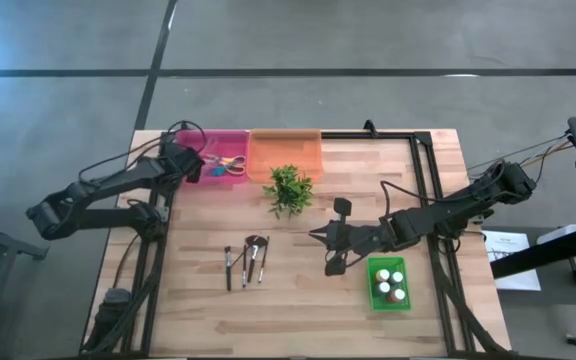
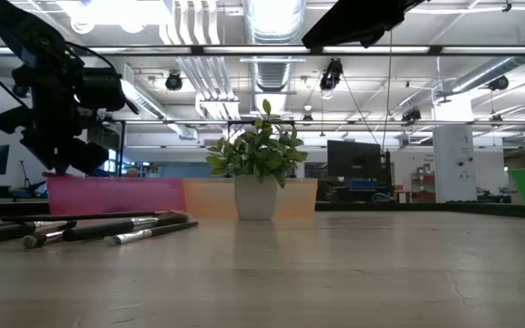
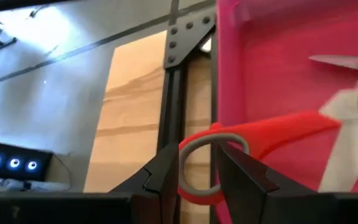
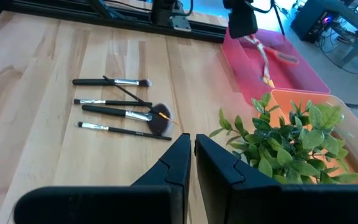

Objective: Pick & Place Paint Supplies
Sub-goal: Adjust the red scissors in the pink bin, then put the gold paintbrush into the orange bin

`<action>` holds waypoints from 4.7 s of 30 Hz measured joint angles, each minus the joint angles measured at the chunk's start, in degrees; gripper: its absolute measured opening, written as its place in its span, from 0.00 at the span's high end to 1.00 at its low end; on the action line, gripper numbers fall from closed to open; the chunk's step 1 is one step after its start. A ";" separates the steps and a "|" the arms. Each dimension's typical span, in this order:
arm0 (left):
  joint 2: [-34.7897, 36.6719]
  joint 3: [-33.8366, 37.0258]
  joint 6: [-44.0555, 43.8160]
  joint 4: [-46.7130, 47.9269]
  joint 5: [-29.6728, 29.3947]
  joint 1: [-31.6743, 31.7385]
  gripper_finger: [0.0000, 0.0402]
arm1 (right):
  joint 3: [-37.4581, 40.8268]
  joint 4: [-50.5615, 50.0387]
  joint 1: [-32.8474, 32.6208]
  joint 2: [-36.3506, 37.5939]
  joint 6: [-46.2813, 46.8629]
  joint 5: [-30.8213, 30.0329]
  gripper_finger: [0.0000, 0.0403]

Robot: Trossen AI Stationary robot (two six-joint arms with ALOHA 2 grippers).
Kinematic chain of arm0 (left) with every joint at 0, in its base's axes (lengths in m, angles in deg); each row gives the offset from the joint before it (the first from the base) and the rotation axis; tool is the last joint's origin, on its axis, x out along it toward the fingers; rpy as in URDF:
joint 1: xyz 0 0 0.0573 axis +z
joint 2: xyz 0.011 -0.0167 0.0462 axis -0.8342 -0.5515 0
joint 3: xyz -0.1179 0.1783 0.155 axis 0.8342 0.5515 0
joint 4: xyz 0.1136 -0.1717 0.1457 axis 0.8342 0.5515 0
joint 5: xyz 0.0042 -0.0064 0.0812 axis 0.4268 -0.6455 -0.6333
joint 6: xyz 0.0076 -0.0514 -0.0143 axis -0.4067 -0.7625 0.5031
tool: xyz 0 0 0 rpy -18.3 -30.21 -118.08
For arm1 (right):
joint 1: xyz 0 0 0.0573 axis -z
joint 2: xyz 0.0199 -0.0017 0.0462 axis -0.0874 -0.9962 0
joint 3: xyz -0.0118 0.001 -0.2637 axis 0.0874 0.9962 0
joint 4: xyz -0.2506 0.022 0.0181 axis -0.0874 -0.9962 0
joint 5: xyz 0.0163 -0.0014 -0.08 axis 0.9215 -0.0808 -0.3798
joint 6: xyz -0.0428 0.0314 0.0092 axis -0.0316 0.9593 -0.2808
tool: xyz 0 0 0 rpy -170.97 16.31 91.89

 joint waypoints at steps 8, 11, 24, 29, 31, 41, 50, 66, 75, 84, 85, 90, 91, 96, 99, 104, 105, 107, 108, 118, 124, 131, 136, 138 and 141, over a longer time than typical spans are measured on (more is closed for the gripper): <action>-3.02 -0.37 2.47 -6.87 2.71 -0.01 0.70 | 0.09 0.00 0.00 0.00 0.02 -0.02 0.94; -2.90 -0.57 2.59 -7.80 4.71 -0.02 0.70 | 0.09 0.00 0.00 0.00 0.00 0.00 0.94; -2.67 -0.63 7.76 -16.72 10.87 -0.31 0.70 | 0.09 0.01 0.00 0.00 -0.29 -0.02 0.94; 0.88 -0.68 14.39 -20.51 21.84 -2.85 0.70 | 0.09 0.02 0.00 0.00 -0.63 -0.02 0.94; 3.02 -0.68 17.92 -21.81 29.31 -4.09 0.70 | 0.09 0.02 0.00 0.00 -0.63 -0.02 0.94; 11.70 1.52 34.07 -35.96 66.08 -17.41 0.70 | 0.11 -0.04 0.02 0.00 -1.47 -0.02 0.94; 12.12 1.95 53.52 -46.02 76.13 -36.54 0.70 | -0.06 -0.18 -1.36 0.09 -5.02 -0.07 0.94; 12.10 -3.36 55.92 -45.83 56.64 -59.39 0.70 | -8.67 -7.25 -10.42 0.17 -15.82 -0.03 0.94; 6.55 -9.86 41.10 -28.53 13.86 -76.24 0.70 | -9.82 -8.08 -12.46 0.17 -16.47 -0.07 0.94; -6.00 -19.56 25.23 -13.59 12.45 -71.90 0.70 | -9.60 -7.71 -12.37 0.17 -14.19 -3.54 0.94; -7.65 -20.52 24.63 -12.27 12.91 -70.94 0.70 | -9.59 -7.72 -12.37 0.17 -13.73 -4.35 0.94; -14.59 -23.34 18.54 -4.28 22.05 -65.53 0.70 | -9.57 -7.72 -12.37 0.17 -12.33 -4.92 0.94; -15.60 -23.27 17.85 -3.50 23.80 -64.44 0.70 | -9.57 -7.72 -12.39 0.17 -12.13 -4.92 0.94; -18.17 -21.51 16.67 -6.17 33.07 -59.61 0.70 | -9.77 -7.76 -12.52 0.17 -11.71 -4.96 0.94; -19.19 -19.72 15.68 -9.52 36.66 -59.21 0.70 | -9.77 -7.96 -12.52 0.17 -11.34 -5.02 0.94; -20.36 -17.33 10.40 -9.95 39.45 -59.45 0.70 | -9.79 -8.16 -12.52 0.17 -12.47 -5.09 0.94; -20.34 -16.63 9.79 -11.01 39.49 -59.61 0.70 | -9.79 -8.15 -12.52 0.19 -12.46 -5.09 0.94; -20.34 -15.20 9.57 -14.47 39.82 -59.76 0.70 | -9.79 -8.22 -12.53 0.33 -12.43 -5.09 0.94; -20.34 -14.76 9.56 -15.27 39.91 -59.78 0.70 | -9.79 -8.23 -12.64 0.41 -12.38 -5.10 0.94; -25.47 -14.27 7.85 -20.05 39.14 -59.65 0.70 | -9.79 -9.46 -12.90 0.94 -11.10 -5.11 0.94; -29.74 -14.27 5.41 -20.14 37.40 -59.52 0.70 | -9.79 -9.49 -12.90 0.94 -10.95 -5.10 0.94; -32.41 -14.43 4.83 -20.54 33.39 -59.32 0.82 | -9.79 -9.51 -12.90 0.96 -10.97 -5.09 0.94; -31.90 -14.33 7.33 -20.09 31.29 -59.32 0.96 | -9.79 -9.51 -12.90 0.96 -10.95 -5.09 0.94; -31.10 -14.44 7.97 -18.91 29.75 -59.39 0.96 | -9.79 -9.49 -12.90 0.94 -10.95 -5.07 0.94; -30.15 -16.16 7.94 -15.46 29.31 -59.54 0.96 | -9.79 -9.56 -12.90 0.95 -10.93 -5.06 0.94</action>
